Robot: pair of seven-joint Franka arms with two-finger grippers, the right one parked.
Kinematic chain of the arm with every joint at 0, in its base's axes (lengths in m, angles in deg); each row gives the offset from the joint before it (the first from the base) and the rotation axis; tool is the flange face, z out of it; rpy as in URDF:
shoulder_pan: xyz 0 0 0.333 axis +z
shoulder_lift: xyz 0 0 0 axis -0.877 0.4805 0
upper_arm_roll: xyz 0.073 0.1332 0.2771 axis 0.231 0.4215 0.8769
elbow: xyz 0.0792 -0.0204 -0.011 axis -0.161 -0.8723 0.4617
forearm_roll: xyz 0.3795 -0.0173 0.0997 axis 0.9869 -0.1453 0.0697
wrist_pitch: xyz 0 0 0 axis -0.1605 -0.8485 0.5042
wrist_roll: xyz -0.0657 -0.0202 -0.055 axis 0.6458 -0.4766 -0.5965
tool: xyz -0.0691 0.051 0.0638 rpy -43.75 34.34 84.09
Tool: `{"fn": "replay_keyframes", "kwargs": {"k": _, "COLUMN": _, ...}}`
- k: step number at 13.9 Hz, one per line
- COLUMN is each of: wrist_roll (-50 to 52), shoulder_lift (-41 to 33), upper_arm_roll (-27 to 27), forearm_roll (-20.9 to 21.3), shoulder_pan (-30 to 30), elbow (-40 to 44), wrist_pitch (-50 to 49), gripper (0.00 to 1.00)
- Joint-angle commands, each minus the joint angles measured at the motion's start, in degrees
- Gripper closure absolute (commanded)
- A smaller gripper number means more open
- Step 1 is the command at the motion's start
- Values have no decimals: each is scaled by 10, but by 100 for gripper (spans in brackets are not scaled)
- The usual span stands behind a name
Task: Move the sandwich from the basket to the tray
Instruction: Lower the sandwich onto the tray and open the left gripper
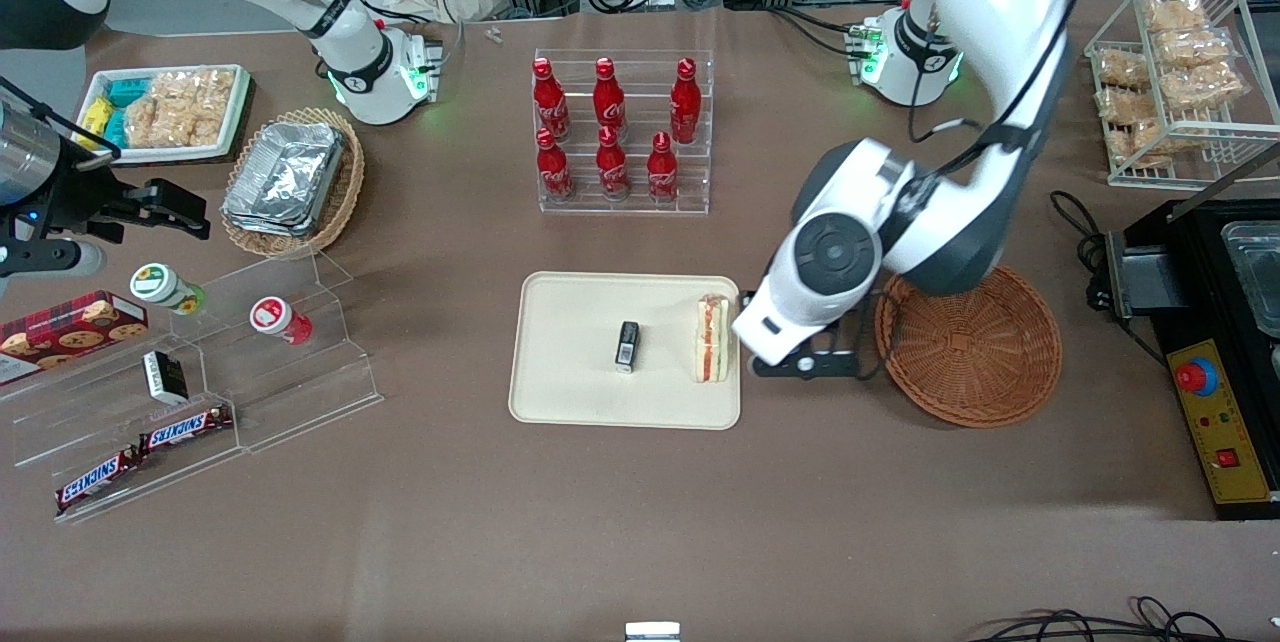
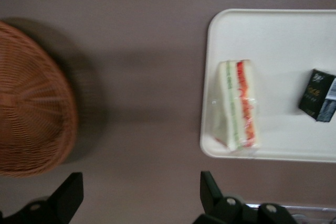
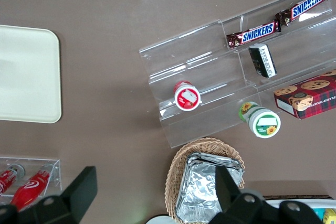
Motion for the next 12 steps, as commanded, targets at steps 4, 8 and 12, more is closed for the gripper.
{"fn": "replay_keyframes", "kwargs": {"k": 4, "wrist_roll": -128, "shoulder_lift": -101, "upper_arm_roll": 0, "forearm_roll": -1, "shoulder_pan": 119, "elbow": -15, "wrist_pitch": -87, "gripper": 1}}
{"fn": "replay_keyframes", "kwargs": {"k": 8, "wrist_roll": -177, "shoulder_lift": -134, "upper_arm_roll": 3, "forearm_roll": 4, "shoulder_pan": 204, "elbow": -2, "wrist_pitch": -89, "gripper": 1}}
{"fn": "replay_keyframes", "kwargs": {"k": 12, "wrist_roll": -190, "shoulder_lift": -133, "upper_arm_roll": 2, "forearm_roll": 0, "shoulder_pan": 265, "elbow": 19, "wrist_pitch": -104, "gripper": 0}}
